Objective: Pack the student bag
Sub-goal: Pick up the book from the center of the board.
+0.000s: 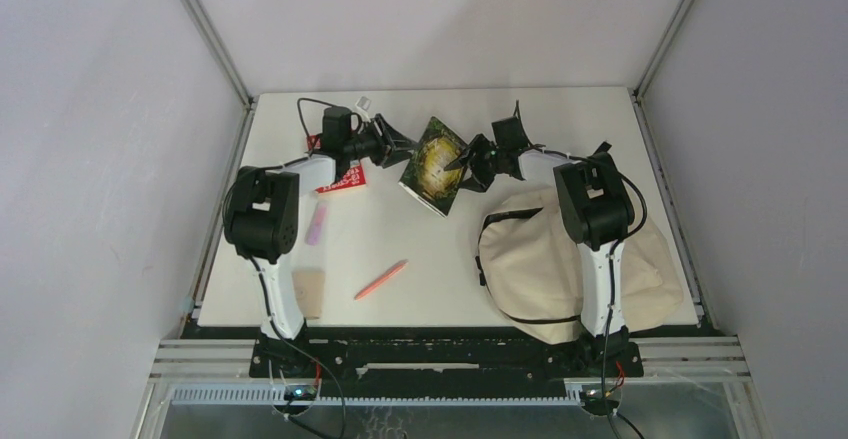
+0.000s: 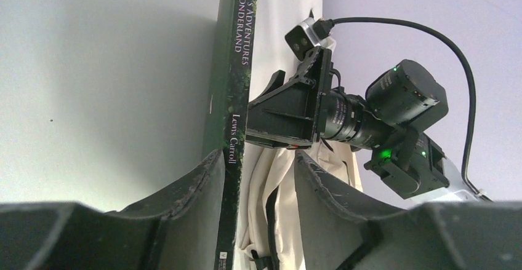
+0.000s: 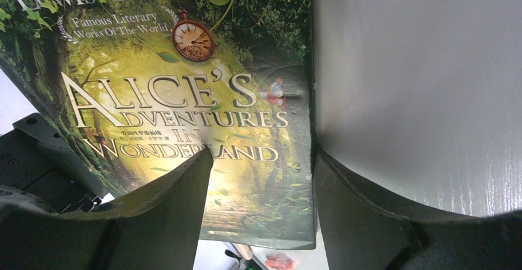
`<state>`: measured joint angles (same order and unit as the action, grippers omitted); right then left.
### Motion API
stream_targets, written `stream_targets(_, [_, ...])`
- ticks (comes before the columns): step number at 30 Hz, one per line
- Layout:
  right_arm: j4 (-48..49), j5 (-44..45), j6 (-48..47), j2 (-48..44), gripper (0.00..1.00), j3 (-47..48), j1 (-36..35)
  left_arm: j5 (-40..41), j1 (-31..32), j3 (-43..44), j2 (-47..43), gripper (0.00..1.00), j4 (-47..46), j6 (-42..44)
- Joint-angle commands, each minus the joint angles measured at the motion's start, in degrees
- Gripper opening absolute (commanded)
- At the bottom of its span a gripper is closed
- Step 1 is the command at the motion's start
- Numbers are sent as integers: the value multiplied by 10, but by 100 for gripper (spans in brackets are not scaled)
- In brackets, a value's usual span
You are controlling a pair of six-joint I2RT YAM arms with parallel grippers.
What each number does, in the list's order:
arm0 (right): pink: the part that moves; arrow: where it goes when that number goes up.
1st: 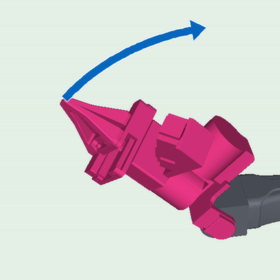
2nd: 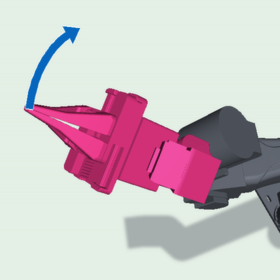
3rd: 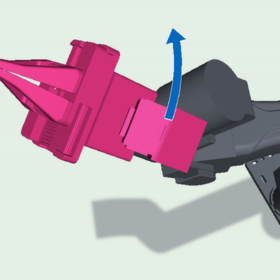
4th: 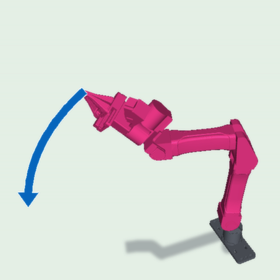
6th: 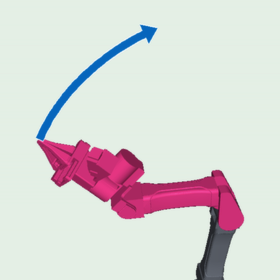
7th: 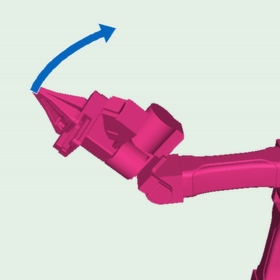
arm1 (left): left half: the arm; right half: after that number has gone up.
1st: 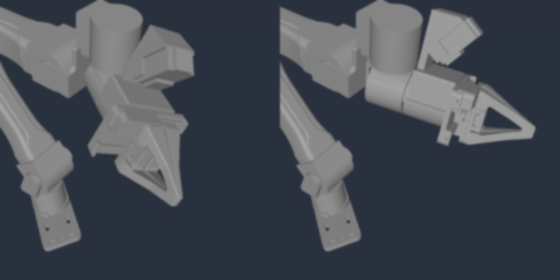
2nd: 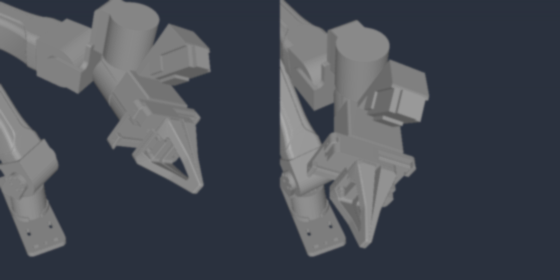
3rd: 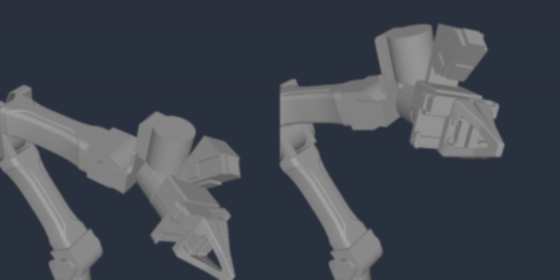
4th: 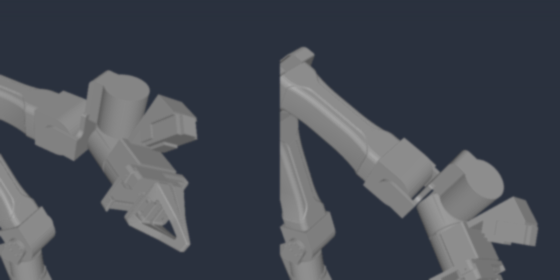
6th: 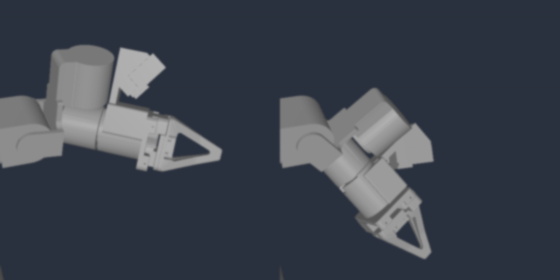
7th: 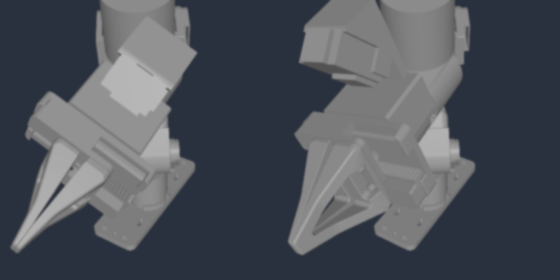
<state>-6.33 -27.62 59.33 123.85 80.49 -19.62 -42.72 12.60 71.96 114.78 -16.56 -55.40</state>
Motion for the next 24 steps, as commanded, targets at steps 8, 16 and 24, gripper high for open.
stream_targets(8, [31, -22, 1, 36, 70, -11, -40, -148, 116, 2, 19, 36, 19, -31])
stream_targets(16, [96, -79, -10, 41, 69, -11, -40, -161, 128, 6, 22, 35, 14, -38])
stream_targets(24, [130, -119, -11, 43, 69, -11, -42, -160, 146, 22, 35, 37, 16, -42])
